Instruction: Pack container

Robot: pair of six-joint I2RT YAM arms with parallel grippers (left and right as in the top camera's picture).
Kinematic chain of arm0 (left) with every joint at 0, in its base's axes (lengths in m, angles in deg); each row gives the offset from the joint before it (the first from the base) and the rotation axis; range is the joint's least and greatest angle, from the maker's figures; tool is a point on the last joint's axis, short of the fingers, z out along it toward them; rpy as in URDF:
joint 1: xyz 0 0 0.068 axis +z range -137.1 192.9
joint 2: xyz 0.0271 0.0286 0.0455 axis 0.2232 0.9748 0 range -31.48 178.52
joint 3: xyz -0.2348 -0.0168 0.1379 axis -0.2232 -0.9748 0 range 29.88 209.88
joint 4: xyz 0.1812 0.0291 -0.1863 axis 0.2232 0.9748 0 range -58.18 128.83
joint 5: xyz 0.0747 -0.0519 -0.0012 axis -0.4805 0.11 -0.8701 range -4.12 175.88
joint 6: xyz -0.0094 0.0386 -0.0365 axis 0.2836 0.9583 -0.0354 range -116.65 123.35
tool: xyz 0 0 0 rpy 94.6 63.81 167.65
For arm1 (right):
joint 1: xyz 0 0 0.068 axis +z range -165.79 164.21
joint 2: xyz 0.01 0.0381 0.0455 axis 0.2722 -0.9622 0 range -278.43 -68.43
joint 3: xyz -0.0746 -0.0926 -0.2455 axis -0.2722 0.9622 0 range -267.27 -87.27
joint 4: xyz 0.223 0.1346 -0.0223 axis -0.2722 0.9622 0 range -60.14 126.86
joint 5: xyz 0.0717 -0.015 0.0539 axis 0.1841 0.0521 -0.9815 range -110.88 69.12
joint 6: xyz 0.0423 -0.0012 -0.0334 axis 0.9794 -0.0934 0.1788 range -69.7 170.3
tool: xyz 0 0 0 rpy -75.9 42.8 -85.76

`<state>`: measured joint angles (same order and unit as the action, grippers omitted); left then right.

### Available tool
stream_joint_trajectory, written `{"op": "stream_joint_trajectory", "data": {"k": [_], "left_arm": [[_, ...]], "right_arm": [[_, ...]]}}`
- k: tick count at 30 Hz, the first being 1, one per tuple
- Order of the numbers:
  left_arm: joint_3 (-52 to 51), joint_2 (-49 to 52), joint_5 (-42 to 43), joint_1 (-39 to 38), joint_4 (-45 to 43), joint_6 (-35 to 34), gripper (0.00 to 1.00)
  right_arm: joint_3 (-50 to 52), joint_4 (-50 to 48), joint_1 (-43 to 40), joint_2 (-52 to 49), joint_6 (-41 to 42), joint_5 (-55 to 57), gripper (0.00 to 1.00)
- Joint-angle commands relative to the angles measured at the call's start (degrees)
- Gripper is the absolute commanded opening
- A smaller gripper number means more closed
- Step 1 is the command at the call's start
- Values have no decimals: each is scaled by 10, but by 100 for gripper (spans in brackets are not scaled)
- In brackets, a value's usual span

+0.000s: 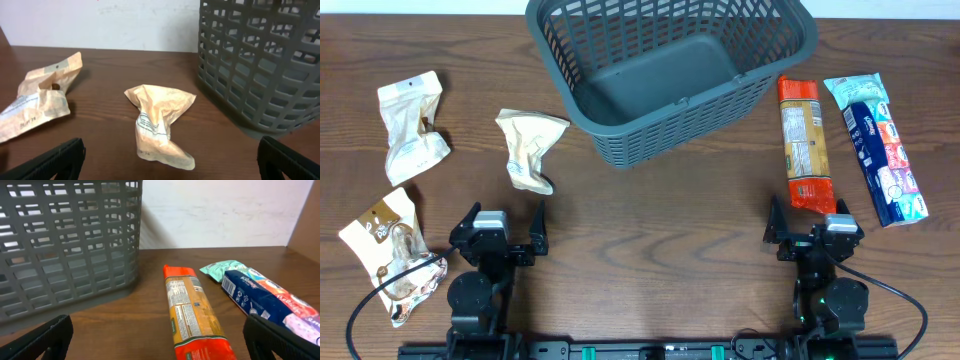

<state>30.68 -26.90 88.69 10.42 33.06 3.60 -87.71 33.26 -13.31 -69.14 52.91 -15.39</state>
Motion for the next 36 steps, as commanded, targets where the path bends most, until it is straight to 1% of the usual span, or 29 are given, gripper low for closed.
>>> {"op": "stream_joint_trajectory", "data": {"k": [1,4,5,8,11,15,18,21,23,28,32,36], "left_arm": [[0,-6,-7,-2,26,-65,99],[20,-6,-7,-2,26,-85,98],[28,-6,-7,-2,26,-85,99],[66,7,-7,-2,26,-82,99],[106,46,-7,-2,29,-83,99],[180,146,-4,-2,31,-83,99],[249,238,7,-2,33,-83,99],[332,331,25,-2,62,-83,99],[396,391,41,-2,103,-83,99],[573,511,62,-2,232,-85,99],[698,572,76,-2,321,-85,99],[805,614,88,-2,404,-73,99]], "right_arm": [[1,-2,-2,4,46,-10,99],[-6,-4,-2,4,96,-11,99],[-10,-4,-2,4,96,-10,99],[-30,-3,-3,3,72,-10,99],[-54,2,-10,-9,46,-10,99],[-106,3,-27,-66,39,-15,99],[-165,5,-41,-142,10,-56,99],[-242,28,-52,-232,-6,-82,99],[-307,61,-59,-299,-13,-90,99],[-496,184,-73,-452,-17,-90,99],[-643,291,-81,-553,-32,-90,99],[-796,427,-88,-647,-63,-90,99]]}}
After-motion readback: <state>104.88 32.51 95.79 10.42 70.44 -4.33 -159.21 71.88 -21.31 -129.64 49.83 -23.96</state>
